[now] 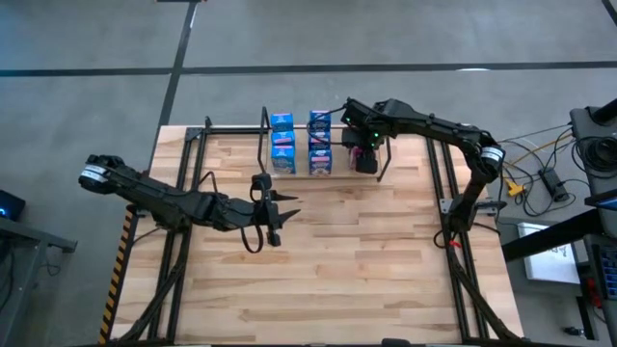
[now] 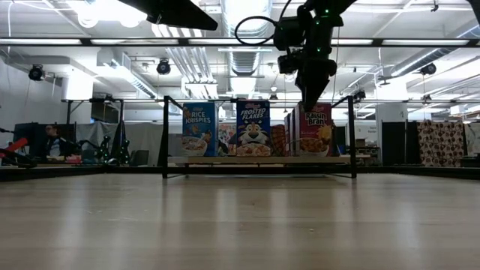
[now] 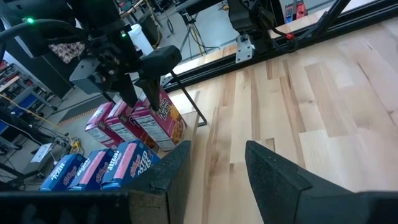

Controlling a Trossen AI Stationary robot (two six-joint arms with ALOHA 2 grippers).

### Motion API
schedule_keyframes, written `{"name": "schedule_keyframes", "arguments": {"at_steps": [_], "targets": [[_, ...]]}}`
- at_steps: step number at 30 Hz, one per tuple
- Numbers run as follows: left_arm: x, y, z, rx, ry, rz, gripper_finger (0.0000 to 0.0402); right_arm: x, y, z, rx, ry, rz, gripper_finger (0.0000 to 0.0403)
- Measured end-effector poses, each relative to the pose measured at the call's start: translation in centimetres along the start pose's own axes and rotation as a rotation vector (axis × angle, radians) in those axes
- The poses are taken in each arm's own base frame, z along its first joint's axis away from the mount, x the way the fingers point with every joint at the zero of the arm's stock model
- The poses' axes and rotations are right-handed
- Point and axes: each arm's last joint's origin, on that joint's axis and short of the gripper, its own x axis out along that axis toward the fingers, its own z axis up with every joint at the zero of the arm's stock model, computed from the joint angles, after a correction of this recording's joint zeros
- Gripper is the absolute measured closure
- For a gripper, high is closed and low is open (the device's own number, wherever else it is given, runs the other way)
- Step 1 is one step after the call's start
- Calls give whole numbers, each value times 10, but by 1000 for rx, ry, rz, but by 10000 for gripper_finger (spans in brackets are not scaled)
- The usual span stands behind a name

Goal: Stack cereal on shelf
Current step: Put the purple cereal box on the shelf aligned with the other purple cereal box

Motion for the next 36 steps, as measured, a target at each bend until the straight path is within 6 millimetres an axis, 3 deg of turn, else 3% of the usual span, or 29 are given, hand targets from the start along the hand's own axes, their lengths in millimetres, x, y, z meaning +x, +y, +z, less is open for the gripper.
{"name": "schedule_keyframes", "arguments": {"at_steps": [36], "targets": [[0, 1, 2, 16, -19, 12, 267, -1, 3, -2, 16, 3, 55, 204]]}}
